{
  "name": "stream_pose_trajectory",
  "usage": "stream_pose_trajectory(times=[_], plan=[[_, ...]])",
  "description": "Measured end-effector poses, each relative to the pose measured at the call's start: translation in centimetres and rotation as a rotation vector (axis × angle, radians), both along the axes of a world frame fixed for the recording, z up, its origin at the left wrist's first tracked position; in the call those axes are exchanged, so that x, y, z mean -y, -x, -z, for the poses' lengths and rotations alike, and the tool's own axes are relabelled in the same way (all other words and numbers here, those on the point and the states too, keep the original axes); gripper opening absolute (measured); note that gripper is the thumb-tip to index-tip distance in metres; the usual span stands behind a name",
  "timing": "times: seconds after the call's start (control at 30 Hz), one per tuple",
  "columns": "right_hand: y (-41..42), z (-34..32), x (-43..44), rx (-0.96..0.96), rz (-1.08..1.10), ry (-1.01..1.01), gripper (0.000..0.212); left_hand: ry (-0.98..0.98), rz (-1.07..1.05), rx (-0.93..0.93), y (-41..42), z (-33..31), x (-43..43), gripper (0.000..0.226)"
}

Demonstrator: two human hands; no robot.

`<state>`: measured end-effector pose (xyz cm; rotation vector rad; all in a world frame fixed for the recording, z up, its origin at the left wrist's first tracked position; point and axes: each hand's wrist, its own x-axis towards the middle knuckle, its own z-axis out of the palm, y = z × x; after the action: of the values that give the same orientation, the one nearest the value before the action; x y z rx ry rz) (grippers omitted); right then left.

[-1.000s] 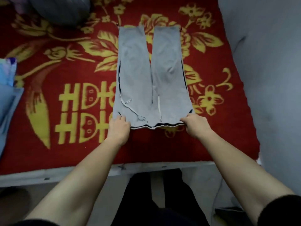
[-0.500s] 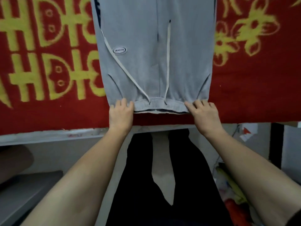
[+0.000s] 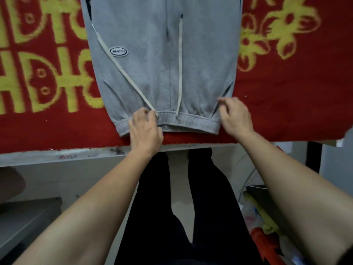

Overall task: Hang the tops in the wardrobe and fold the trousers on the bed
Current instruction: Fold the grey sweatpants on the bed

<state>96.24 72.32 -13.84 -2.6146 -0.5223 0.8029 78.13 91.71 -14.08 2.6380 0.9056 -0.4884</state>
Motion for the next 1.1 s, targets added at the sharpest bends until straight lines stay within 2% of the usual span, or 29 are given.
stream_pose_trajectory(times=[0.07,0.17,0.27,0.4,0.5,0.63,0.73,0.8,0.93,0.97,1.07,1.1], plan=[[-2.7,0.9,-0.3,0.054,0.212,-0.046,0.031,0.091,0.066,0.138,-1.9,0.4,2.0,0.032],[-6.3,2.7,-1.1,-0.042,0.433,-0.09,0.035,0.136,0.16,0.158,-4.5,1.5,5.6,0.029],[-8.2,4.5,-1.5,-0.153,0.507,-0.102,0.044,0.086,0.229,0.008,-5.2,2.8,8.7,0.054],[-9.0,6.0,-1.5,-0.176,0.516,-0.126,0.047,0.035,0.255,-0.095,-4.7,3.5,10.8,0.085],[-9.3,6.1,-1.5,-0.229,0.585,-0.183,0.044,-0.011,0.267,-0.141,-5.1,3.6,11.6,0.094],[-9.9,6.2,-1.8,-0.276,0.616,-0.219,0.04,-0.08,0.228,-0.057,-7.7,4.1,12.3,0.085],[-10.6,6.4,-2.1,-0.303,0.641,-0.27,0.045,-0.066,0.213,-0.024,-9.1,4.6,13.1,0.079],[-10.9,6.6,-2.2,-0.322,0.673,-0.31,0.047,-0.03,0.167,0.014,-9.5,4.8,13.4,0.066],[-11.5,5.8,-3.2,-0.436,0.742,-0.414,0.042,0.206,0.033,0.123,-9.5,4.1,11.8,0.044],[-11.6,5.2,-3.8,-0.468,0.74,-0.418,0.038,0.296,-0.017,0.145,-9.3,3.7,11.0,0.038],[-11.7,2.5,-7.3,-0.495,0.695,-0.399,0.008,0.55,-0.266,0.204,-8.3,2.1,7.4,0.027],[-11.5,1.6,-8.9,-0.482,0.671,-0.404,0.007,0.613,-0.375,0.232,-7.8,1.5,6.0,0.027]])
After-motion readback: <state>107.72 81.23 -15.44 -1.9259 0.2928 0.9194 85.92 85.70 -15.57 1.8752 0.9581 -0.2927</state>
